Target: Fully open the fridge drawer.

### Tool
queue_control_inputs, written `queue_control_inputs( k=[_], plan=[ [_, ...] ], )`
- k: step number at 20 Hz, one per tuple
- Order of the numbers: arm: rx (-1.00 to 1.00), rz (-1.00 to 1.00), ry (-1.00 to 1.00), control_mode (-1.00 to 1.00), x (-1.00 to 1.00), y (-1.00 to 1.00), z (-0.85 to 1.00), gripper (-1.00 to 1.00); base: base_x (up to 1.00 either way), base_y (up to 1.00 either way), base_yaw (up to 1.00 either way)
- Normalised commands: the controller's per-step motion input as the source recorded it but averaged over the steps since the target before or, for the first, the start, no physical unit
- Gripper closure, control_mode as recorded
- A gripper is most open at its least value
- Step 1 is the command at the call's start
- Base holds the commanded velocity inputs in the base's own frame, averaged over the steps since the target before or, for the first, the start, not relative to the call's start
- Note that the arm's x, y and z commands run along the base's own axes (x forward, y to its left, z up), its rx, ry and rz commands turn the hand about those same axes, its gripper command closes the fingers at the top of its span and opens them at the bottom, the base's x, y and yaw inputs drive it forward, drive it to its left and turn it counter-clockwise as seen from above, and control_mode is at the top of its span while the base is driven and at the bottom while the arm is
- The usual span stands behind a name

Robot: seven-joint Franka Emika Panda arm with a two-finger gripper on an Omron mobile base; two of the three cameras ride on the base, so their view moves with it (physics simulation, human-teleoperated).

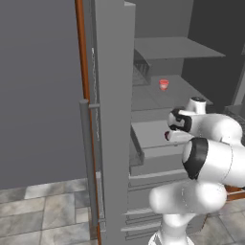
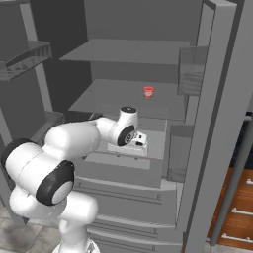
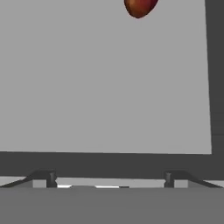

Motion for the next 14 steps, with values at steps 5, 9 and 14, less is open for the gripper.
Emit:
queue_control_inputs(
  k=[5,9,14],
  plan=[
    [0.00,0.00,0.00,-1.00,-0.78,-0.19,-0.30,-1.00,0.00,0.00,0.00],
    [0.00,0.00,0.00,-1.00,-0.74,-0.14,-0.04,-1.00,0.00,0.00,0.00],
    [0.01,0.00,-0.04,-1.00,-0.57,-0.09,0.03,-1.00,0.00,0.00,0.00]
  ],
)
